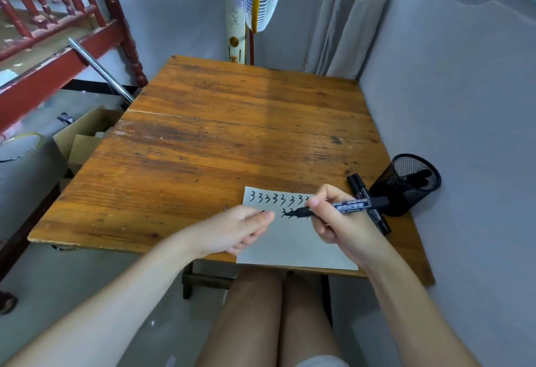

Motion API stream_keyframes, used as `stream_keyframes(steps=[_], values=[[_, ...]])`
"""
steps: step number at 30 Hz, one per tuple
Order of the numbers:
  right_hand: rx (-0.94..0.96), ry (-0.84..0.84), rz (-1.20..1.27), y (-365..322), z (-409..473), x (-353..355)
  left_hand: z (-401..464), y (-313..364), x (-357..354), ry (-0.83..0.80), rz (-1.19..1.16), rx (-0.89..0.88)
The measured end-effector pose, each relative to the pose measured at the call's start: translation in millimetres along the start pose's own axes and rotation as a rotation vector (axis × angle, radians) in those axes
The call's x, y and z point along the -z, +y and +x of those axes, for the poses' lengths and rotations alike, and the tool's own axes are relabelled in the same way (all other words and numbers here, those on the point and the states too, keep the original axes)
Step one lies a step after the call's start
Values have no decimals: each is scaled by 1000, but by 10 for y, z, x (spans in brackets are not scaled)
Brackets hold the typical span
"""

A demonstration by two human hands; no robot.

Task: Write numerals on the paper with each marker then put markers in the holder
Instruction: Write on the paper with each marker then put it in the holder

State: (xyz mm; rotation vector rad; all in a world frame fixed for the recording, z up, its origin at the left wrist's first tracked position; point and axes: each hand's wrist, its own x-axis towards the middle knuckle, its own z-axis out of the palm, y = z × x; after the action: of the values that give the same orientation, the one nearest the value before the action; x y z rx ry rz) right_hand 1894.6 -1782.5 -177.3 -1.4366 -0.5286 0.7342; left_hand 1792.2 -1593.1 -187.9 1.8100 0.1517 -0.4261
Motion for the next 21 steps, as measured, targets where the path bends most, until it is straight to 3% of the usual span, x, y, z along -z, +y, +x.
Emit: stream_keyframes(steps=[4,6,15,21], values=[[-23,309,-62,272,179,-160,225,-198,-131,352,837,-114],[-18,420,-107,422,213,-173,252,-384,-186,424,1010,-188],[29,365,-359,732,210,-274,312,-623,-250,619,1051,-339],[47,362,-409,769,225,-269,303,-615,-248,624,1036,-362]])
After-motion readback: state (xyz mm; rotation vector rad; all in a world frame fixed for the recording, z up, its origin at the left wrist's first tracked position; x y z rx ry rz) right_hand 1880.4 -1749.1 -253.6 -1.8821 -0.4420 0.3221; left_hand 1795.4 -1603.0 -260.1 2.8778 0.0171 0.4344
